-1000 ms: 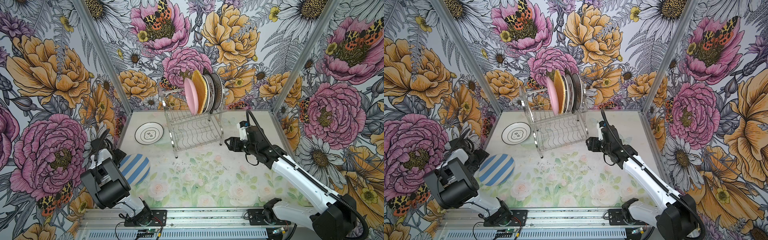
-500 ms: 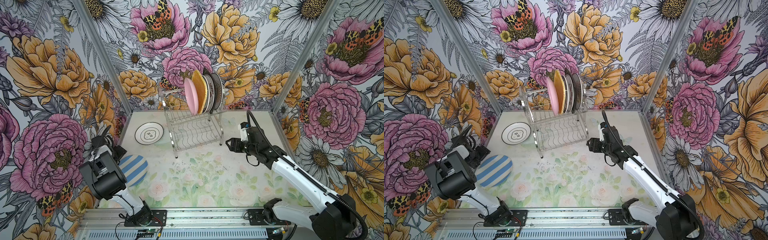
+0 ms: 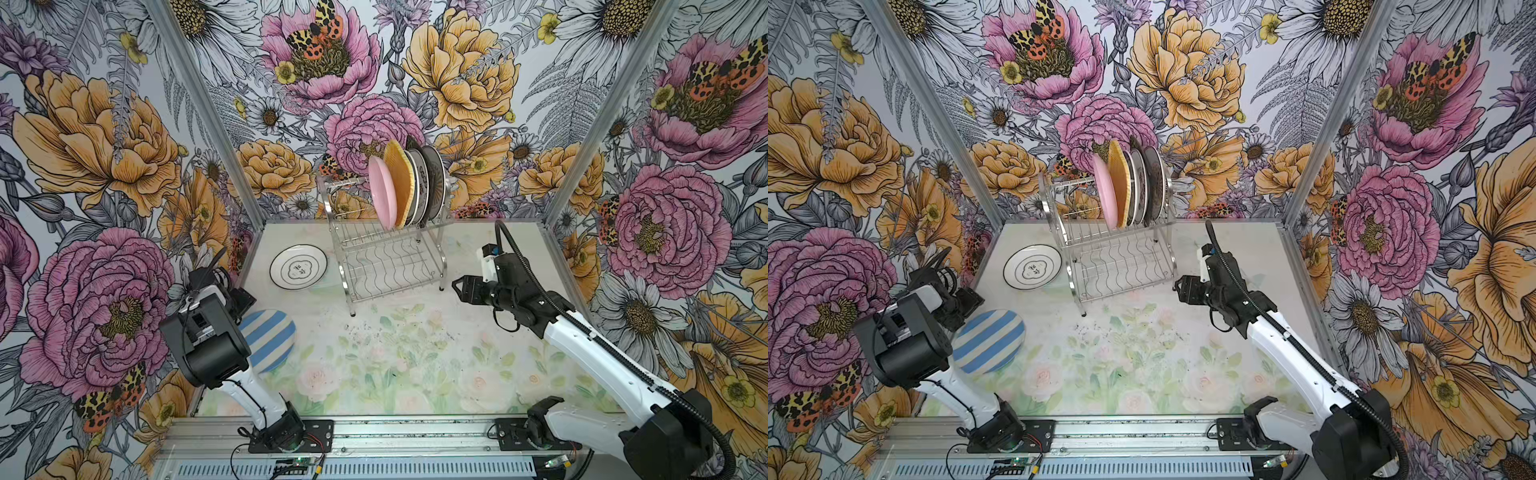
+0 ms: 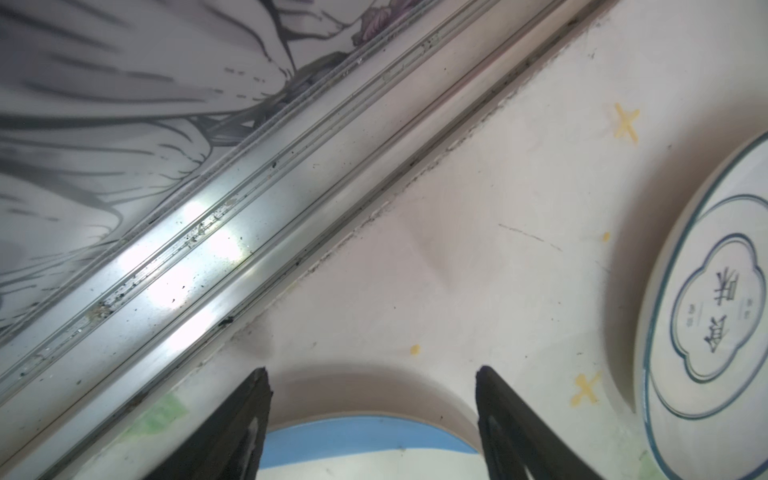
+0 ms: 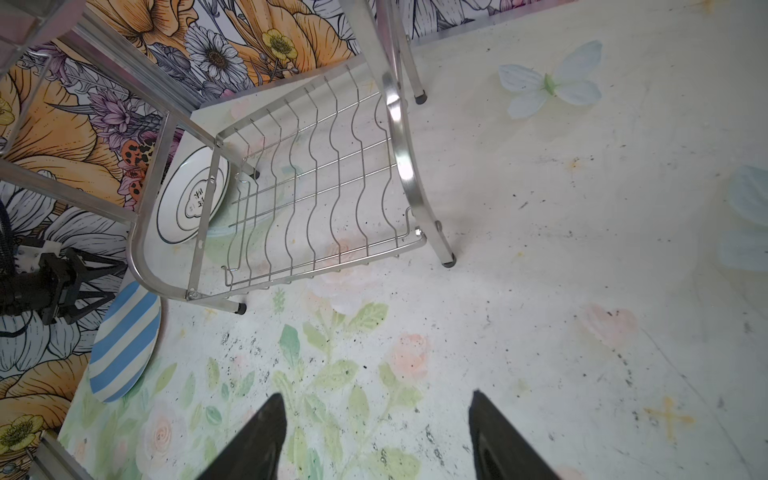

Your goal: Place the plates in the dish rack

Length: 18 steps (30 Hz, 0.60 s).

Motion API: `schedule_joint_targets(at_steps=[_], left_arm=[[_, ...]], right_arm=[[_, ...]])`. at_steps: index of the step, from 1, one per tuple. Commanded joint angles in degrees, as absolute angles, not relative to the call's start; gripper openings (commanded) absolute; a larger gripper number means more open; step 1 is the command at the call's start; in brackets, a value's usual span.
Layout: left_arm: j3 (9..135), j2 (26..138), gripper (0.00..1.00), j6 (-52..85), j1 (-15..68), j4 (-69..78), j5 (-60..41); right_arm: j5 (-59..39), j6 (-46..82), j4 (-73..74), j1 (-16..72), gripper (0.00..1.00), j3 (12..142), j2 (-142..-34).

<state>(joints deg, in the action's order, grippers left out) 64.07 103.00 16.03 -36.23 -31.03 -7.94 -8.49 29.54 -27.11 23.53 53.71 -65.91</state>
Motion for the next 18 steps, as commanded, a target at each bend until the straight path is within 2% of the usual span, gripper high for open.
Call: schedule_joint_targets(at_steps=[1, 18], left_arm=[[64.8, 103.2, 0.78, 14.9, -35.9, -30.3, -5.9], [61.4, 100.8, 0.78, 15.4, -35.5, -36.2, -5.0]], right_arm=[[-9.1, 29.4, -25.9, 23.3, 0.7, 53.4, -64.2], [-9.3, 28.8, -25.9, 22.6, 0.7, 53.1, -63.6]])
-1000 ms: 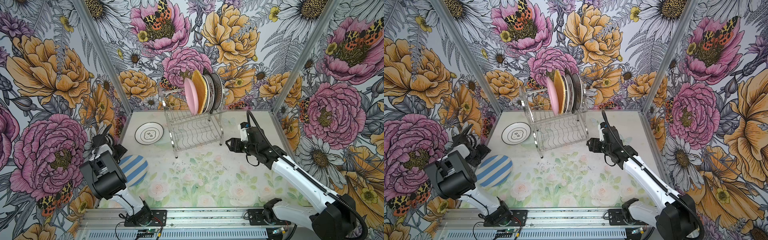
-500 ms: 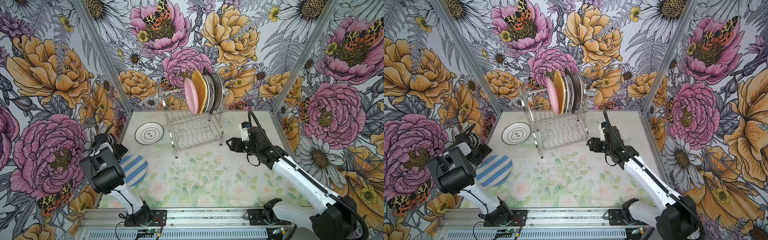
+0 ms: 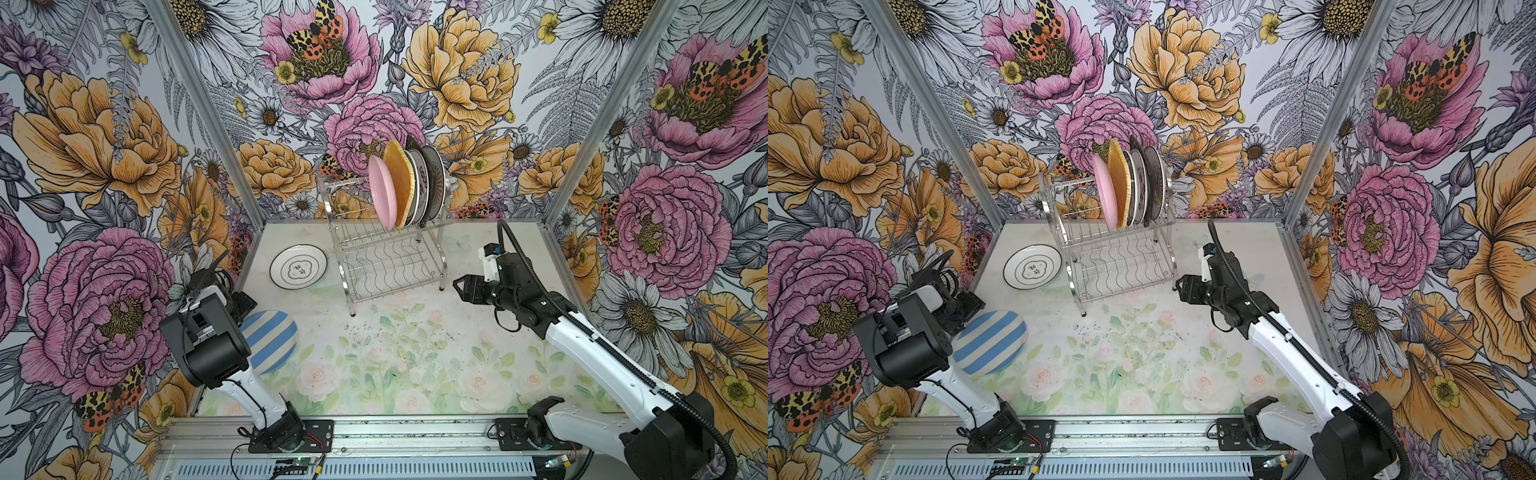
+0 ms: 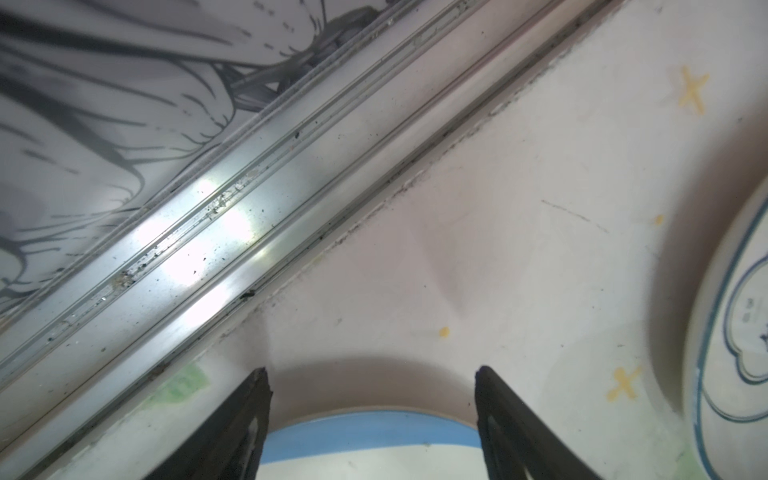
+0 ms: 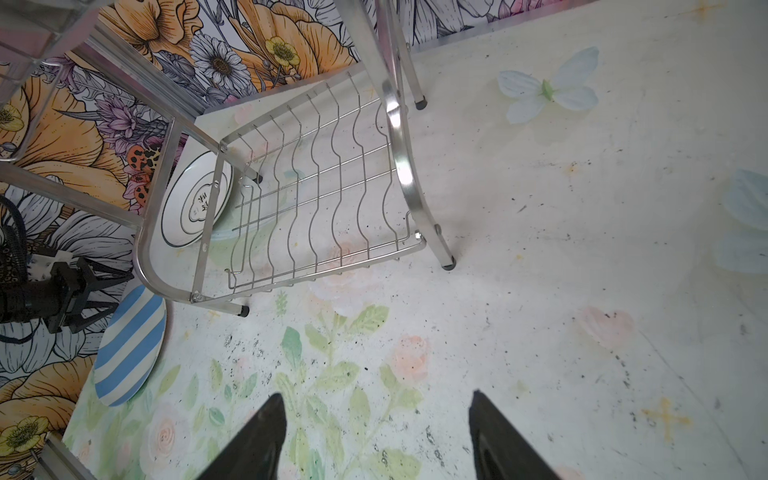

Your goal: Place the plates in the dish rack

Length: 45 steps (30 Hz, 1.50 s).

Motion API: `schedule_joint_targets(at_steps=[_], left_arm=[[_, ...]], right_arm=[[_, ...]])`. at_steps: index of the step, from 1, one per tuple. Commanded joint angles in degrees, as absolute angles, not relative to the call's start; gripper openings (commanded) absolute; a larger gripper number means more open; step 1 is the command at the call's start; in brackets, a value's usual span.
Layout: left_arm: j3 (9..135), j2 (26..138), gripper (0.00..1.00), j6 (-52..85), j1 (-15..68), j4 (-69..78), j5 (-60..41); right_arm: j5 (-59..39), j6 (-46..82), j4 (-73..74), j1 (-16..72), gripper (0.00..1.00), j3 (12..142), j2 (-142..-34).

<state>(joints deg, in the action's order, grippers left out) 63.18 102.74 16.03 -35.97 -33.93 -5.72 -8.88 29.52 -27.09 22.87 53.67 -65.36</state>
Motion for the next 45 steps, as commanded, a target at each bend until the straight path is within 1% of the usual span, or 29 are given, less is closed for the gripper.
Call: schedule_joint_targets(at_steps=[1, 4, 10, 15, 22, 24, 26, 29, 32, 36, 42, 45], left_arm=[[61.0, 100.4, 0.78, 15.4, -35.5, -36.3, -5.2], [59.4, 99.3, 0.77, 15.6, -35.1, -37.0, -7.4], [55.7, 96.8, 0.77, 15.6, -30.5, -39.2, -8.7], [50.1, 92.8, 0.77, 17.3, -27.2, -39.6, -11.4], [46.5, 89.7, 0.77, 21.3, -18.6, -40.3, -13.0], [46.1, 88.3, 0.78, 22.8, -17.3, -40.1, -13.0], [45.8, 85.8, 0.79, 23.5, -17.3, -40.2, -11.9], [44.8, 82.1, 0.85, 23.7, -20.2, -40.3, -9.3], [43.6, 80.4, 0.9, 24.2, -24.1, -40.3, -8.8], [42.8, 80.1, 0.96, 25.0, -25.5, -40.3, -8.8], [41.3, 84.3, 0.98, 26.8, -25.0, -38.1, -13.2], [40.4, 84.0, 0.98, 28.1, -23.3, -37.9, -14.0]], right_arm=[[-9.4, 28.8, -25.8, 22.5, 0.7, 53.0, -63.5], [-9.6, 28.7, -25.8, 22.3, 0.7, 52.8, -63.3], [-9.6, 28.8, -25.8, 22.2, 0.7, 52.5, -62.8], [-9.6, 29.1, -25.9, 22.1, 0.7, 51.9, -61.8], [-9.4, 29.5, -25.8, 22.1, 0.7, 51.0, -60.8], [-9.4, 29.5, -25.8, 22.1, 0.7, 50.9, -60.4], [-9.4, 29.6, -25.8, 22.1, 0.7, 50.7, -60.0], [-9.2, 29.7, -25.9, 22.1, 0.7, 50.3, -59.3], [-9.3, 29.7, -25.8, 22.0, 0.7, 50.1, -59.5], [-9.4, 29.7, -25.5, 22.0, 0.71, 50.0, -59.7], [-9.1, 29.5, -25.3, 22.1, 0.71, 49.8, -59.3], [-8.9, 29.3, -25.3, 21.9, 0.71, 49.7, -59.2]])
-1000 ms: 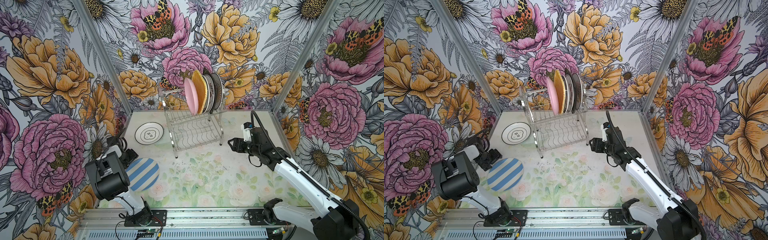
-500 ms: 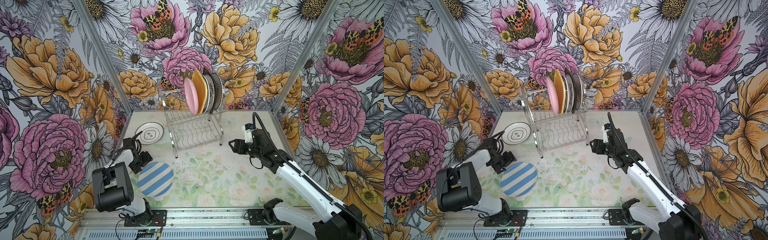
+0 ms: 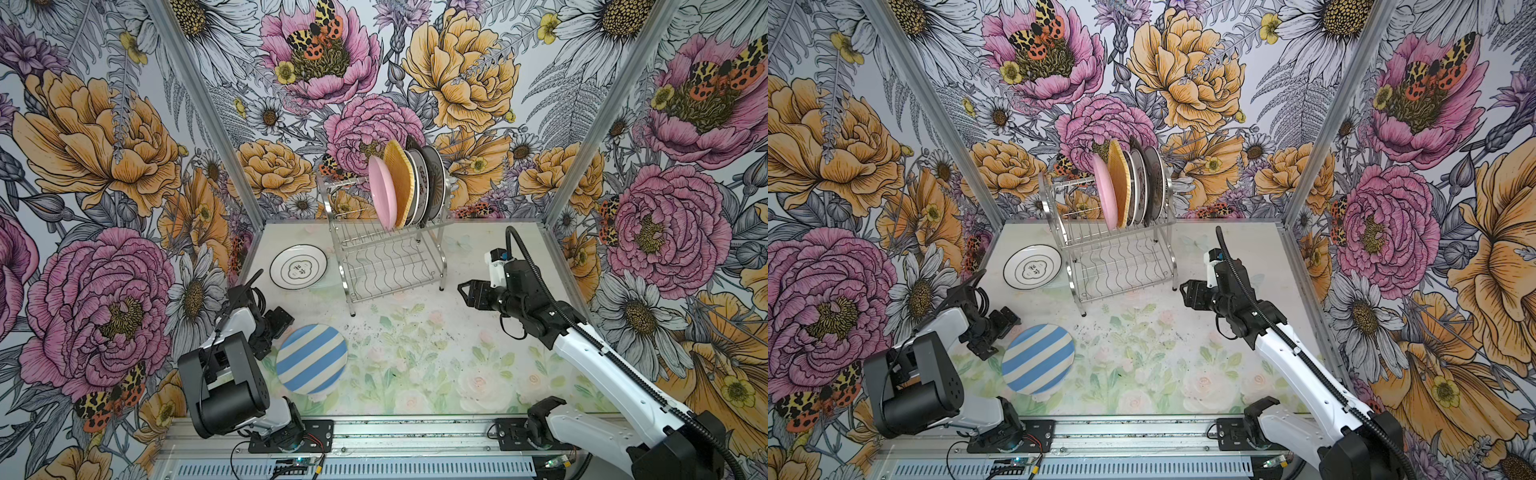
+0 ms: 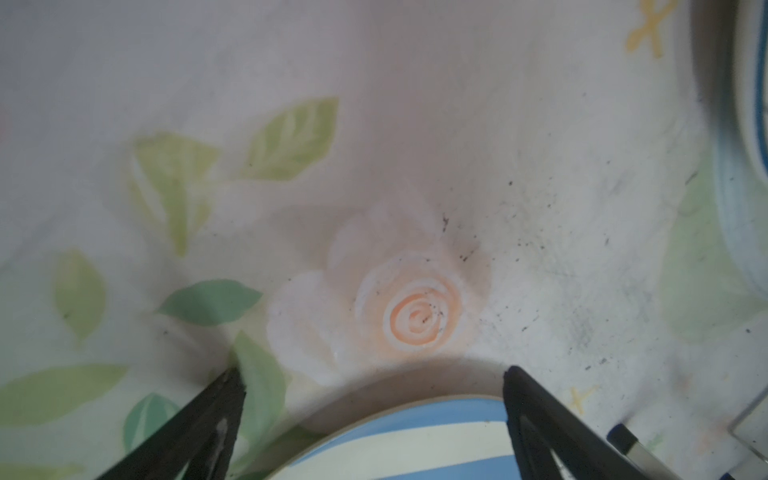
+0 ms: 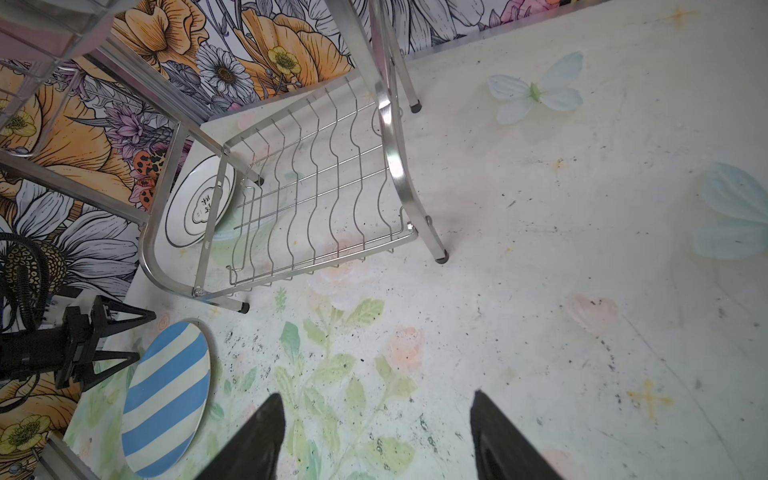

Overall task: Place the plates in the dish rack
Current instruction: 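Grip the blue-striped plate with the left gripper and drag it toward the robot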

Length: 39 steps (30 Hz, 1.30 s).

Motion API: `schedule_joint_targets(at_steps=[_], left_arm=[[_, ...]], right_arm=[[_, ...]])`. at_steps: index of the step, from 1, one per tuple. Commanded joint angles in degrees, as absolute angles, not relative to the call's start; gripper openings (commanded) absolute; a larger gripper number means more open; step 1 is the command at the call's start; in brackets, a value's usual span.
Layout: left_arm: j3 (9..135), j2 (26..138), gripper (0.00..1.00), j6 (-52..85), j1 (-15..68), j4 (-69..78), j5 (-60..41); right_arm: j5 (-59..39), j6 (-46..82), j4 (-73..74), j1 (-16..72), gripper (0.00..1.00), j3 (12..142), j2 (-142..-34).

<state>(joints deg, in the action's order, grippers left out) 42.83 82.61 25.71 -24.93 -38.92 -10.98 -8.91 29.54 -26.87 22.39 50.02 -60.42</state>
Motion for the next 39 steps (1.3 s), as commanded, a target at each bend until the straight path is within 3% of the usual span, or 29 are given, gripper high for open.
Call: schedule_joint_targets(at_steps=[1, 9, 18, 28, 39], left_arm=[[39.9, 83.5, 0.98, 28.6, -22.1, -38.0, -13.8], [34.3, 79.3, 0.98, 38.1, -8.5, -38.2, -14.9], [27.9, 65.7, 0.98, 51.9, 5.6, -37.9, -15.2], [30.3, 58.6, 0.98, 52.7, 14.7, -49.0, -0.5], [27.5, 56.7, 0.99, 58.1, 26.7, -49.3, -1.3]], right_arm=[[-8.8, 29.2, -25.2, 21.9, 0.71, 49.7, -59.2], [-8.8, 29.0, -25.2, 21.6, 0.72, 49.2, -58.7], [-10.1, 29.4, -24.5, 21.6, 0.72, 47.9, -59.0], [-11.8, 29.2, -24.3, 21.6, 0.72, 48.1, -59.3], [-13.6, 29.4, -24.4, 21.5, 0.72, 48.4, -59.7]])
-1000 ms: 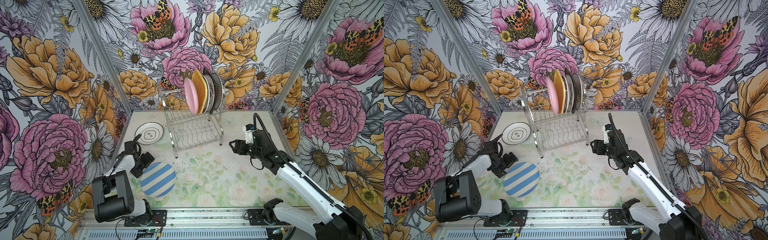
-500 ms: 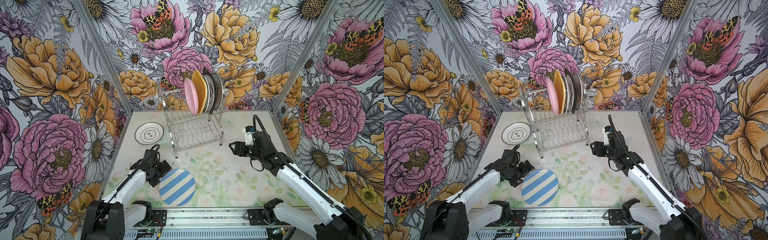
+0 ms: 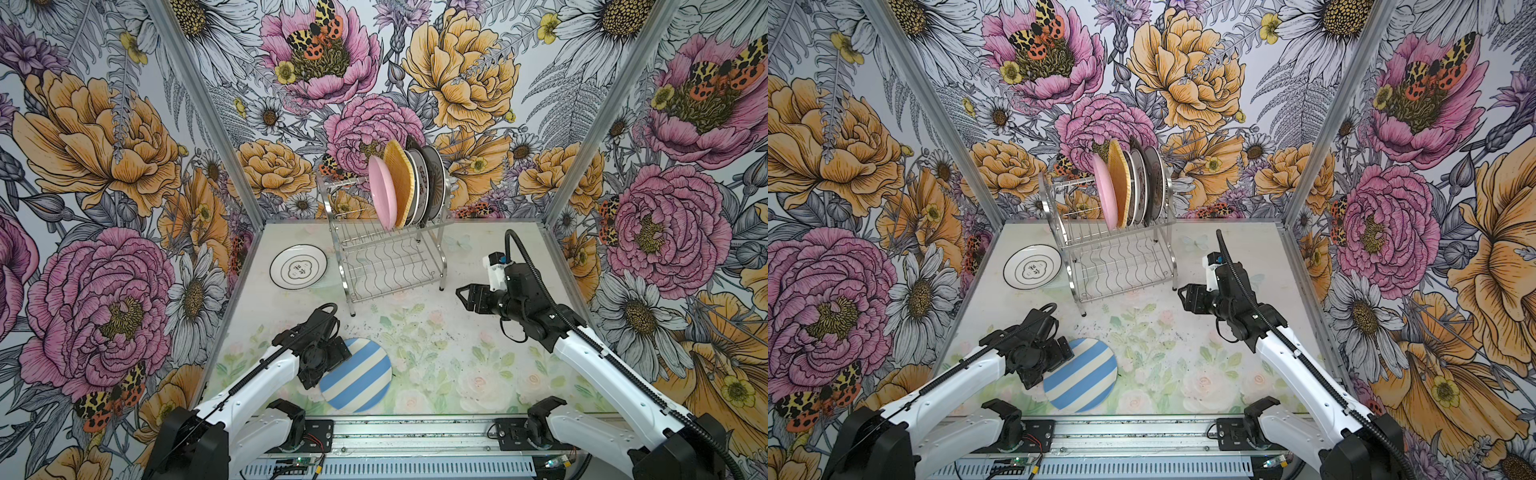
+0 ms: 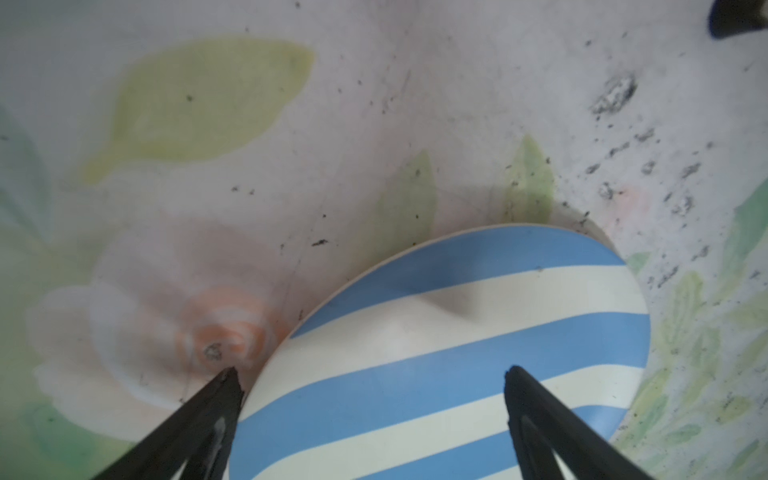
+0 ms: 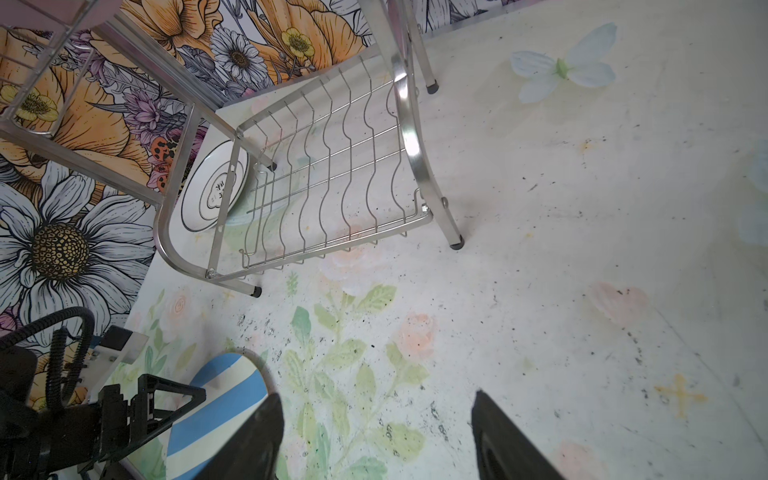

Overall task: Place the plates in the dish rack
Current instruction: 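Grip the blue-striped plate with the left gripper and drag it toward the robot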

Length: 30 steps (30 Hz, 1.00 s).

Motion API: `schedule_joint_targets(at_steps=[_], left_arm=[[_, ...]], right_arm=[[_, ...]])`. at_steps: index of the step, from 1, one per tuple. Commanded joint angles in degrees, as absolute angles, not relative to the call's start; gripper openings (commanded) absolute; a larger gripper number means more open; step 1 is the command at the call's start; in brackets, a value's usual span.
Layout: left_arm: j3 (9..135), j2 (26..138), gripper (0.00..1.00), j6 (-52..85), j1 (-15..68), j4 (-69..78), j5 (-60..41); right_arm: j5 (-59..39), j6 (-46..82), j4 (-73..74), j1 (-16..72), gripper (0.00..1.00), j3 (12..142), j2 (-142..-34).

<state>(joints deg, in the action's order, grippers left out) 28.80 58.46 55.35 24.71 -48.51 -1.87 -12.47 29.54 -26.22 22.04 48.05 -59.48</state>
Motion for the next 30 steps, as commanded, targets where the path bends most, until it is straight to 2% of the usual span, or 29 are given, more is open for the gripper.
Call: schedule_joint_targets(at_steps=[1, 10, 20, 26, 30], left_arm=[[27.1, 56.2, 0.99, 58.7, 27.5, -49.3, -1.9], [26.4, 53.8, 0.98, 60.2, 34.6, -42.7, -7.2], [30.4, 63.8, 0.96, 55.4, 43.1, -30.2, -9.2], [29.6, 63.6, 0.91, 51.3, 41.5, -30.2, -8.8], [27.7, 63.1, 0.83, 49.5, 38.9, -28.0, -10.4]], right_arm=[[-13.7, 29.4, -24.4, 21.6, 0.72, 48.4, -59.8], [-16.4, 29.9, -24.3, 21.8, 0.72, 48.4, -61.9], [-27.8, 30.2, -24.3, 24.6, 0.72, 46.3, -67.6], [-30.5, 30.4, -24.3, 29.6, 0.72, 43.4, -71.4], [-30.2, 30.5, -23.2, 32.3, 0.72, 42.4, -75.8]])
